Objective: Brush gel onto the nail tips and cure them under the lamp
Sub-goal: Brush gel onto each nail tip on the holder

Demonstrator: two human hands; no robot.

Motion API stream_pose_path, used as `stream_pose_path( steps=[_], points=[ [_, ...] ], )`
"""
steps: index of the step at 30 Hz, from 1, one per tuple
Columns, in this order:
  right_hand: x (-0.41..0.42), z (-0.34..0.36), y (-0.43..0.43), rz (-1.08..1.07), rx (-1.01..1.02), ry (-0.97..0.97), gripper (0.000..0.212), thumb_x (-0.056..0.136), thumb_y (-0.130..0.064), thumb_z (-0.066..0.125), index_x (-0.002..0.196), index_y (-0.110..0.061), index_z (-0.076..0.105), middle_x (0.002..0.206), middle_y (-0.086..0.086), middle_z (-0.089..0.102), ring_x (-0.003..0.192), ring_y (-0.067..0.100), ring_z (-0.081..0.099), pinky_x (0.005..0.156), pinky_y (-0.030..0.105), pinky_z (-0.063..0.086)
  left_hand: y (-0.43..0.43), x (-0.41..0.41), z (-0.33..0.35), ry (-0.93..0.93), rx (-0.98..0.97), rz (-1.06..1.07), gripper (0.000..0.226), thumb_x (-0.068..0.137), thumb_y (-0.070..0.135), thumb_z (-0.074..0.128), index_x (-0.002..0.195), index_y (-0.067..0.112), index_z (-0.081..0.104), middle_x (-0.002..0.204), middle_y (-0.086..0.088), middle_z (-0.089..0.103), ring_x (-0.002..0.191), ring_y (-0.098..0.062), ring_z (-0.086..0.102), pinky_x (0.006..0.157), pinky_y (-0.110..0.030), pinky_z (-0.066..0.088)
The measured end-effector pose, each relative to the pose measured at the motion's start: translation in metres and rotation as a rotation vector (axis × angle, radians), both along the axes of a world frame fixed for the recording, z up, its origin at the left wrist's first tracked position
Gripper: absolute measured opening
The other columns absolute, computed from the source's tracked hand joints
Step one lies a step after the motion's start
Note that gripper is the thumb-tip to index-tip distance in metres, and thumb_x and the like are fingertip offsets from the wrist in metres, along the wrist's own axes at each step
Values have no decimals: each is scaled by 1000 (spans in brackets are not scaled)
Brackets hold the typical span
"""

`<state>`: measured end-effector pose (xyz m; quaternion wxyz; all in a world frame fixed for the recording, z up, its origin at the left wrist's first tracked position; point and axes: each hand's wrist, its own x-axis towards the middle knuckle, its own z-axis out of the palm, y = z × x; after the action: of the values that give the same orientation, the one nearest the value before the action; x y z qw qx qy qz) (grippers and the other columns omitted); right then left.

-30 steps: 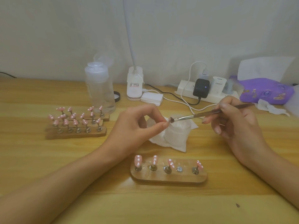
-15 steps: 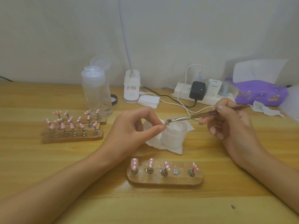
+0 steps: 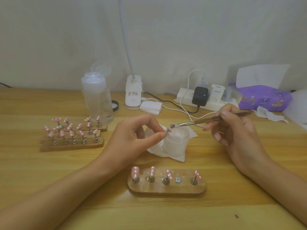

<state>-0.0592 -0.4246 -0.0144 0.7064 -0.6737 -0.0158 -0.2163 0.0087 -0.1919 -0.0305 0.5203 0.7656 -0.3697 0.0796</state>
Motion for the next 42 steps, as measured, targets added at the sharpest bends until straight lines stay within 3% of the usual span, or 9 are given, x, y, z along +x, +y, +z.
stream_pose_path(
  steps=[4,9,14,17,21,23,30,42],
  points=[
    [2,-2,-1,-28,-32,47,40,101,-14,46,64,-28,57,65,10,70,43,11,43,39,17,28,0,0,0,1,3,7,9,85,21,76,78,21,70,62,32,58,50,-2,43,55,-8,38],
    [0,0,1,20,-20,1,30,92,-26,49,64,-31,59,68,10,71,44,11,47,39,17,30,-1,-1,1,-1,1,7,10,84,20,77,77,21,70,57,32,55,49,-2,42,52,-6,36],
    [1,-1,-3,-23,5,24,38,99,-18,49,64,-30,59,66,10,70,43,10,45,38,16,28,-1,1,0,-14,6,14,11,84,29,77,78,24,70,56,27,54,50,-1,43,53,-8,38],
    [0,0,-2,24,-12,12,28,92,-27,51,66,-30,60,69,12,71,44,12,48,39,18,31,-1,0,1,-20,9,11,8,83,29,73,79,23,69,59,31,55,50,0,42,53,-5,36],
    [2,-3,-5,-18,3,34,40,100,-17,49,64,-30,59,66,11,70,43,10,46,37,16,30,-2,-2,4,-28,13,4,17,80,39,67,79,22,69,66,32,58,52,0,44,54,-4,36],
    [2,-2,-4,6,13,19,34,96,-23,51,65,-31,61,68,11,71,44,11,48,38,17,32,-2,-2,5,-32,27,11,16,80,39,67,80,23,68,70,31,60,54,-2,46,55,-5,37],
    [2,-2,-5,1,13,34,32,95,-24,52,65,-30,61,68,12,70,43,12,47,38,17,32,-2,-3,4,-60,34,7,7,84,28,69,81,23,67,65,35,55,54,-4,42,58,-3,36],
    [3,-4,-5,16,-4,64,36,101,-18,48,68,-27,59,70,12,71,43,11,44,38,16,29,-1,-2,3,-32,26,8,18,80,43,64,81,25,67,61,29,54,54,-6,43,61,-5,38]
  ],
)
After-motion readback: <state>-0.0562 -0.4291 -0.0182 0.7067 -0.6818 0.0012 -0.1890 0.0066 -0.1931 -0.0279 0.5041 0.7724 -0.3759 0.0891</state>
